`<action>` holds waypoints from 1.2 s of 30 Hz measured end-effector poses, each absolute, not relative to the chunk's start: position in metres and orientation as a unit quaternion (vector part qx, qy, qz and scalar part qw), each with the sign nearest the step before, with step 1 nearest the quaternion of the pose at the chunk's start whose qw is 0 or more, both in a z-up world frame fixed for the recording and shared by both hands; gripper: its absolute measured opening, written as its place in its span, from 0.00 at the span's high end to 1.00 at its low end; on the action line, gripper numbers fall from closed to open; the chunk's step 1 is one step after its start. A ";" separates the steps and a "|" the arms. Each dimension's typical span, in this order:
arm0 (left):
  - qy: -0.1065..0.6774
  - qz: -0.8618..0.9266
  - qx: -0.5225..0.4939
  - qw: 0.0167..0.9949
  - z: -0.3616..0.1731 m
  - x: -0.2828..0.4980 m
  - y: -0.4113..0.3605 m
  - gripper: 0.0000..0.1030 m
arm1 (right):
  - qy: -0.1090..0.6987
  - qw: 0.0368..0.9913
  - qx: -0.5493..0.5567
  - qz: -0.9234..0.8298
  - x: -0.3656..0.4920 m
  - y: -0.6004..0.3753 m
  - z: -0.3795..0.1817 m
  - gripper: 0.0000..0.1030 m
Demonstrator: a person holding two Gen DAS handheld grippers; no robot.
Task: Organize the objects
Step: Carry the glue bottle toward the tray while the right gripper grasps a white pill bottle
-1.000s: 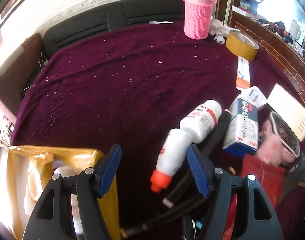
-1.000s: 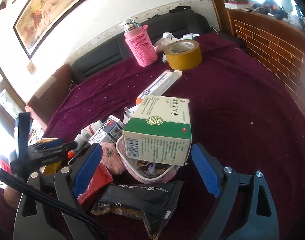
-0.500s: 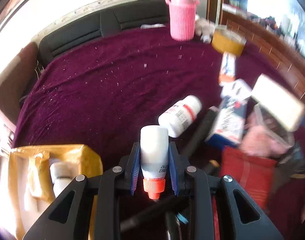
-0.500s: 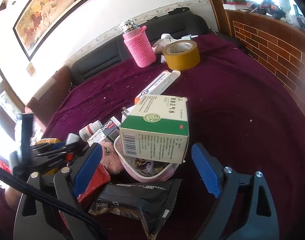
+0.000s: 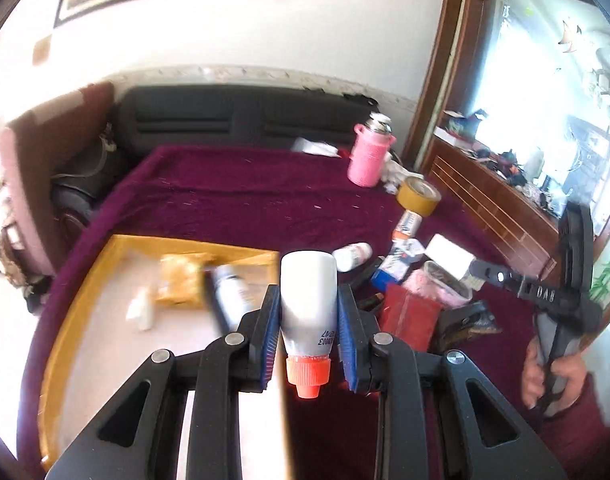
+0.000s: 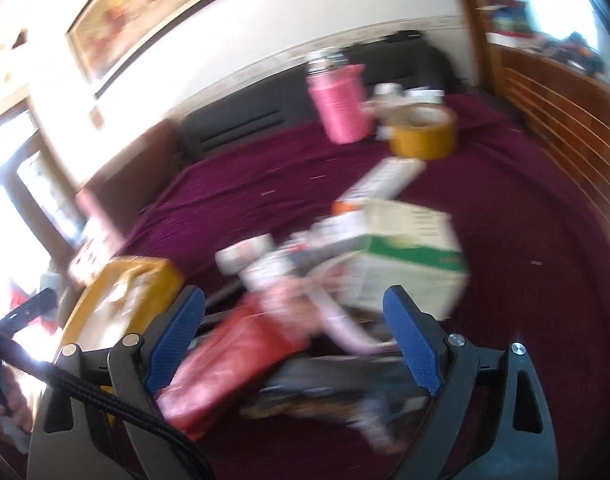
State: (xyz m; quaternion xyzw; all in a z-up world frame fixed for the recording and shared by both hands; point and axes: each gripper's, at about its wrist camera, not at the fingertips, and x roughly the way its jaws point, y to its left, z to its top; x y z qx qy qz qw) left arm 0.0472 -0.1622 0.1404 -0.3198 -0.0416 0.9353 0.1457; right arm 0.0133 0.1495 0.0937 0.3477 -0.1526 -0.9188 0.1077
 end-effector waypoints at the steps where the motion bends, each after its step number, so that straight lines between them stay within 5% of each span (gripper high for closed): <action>1: -0.042 0.937 -0.317 0.144 0.139 0.054 -0.168 0.78 | -0.154 0.120 0.356 -0.914 0.008 0.141 0.096 0.12; 11: -0.089 0.937 -0.308 0.141 0.120 0.076 -0.218 0.78 | -0.220 0.126 0.519 -0.816 -0.115 0.081 0.051 0.12; 17: -0.106 0.936 -0.309 0.133 0.108 0.069 -0.250 0.78 | -0.182 0.058 0.538 -0.821 -0.156 0.062 0.045 0.20; 23: -0.123 0.931 -0.317 0.129 0.093 0.065 -0.271 0.78 | -0.144 0.002 0.581 -0.801 -0.180 0.047 0.016 0.51; 36: -0.130 0.930 -0.320 0.127 0.086 0.069 -0.284 0.78 | -0.251 -0.055 0.575 -0.777 -0.188 0.074 -0.004 0.51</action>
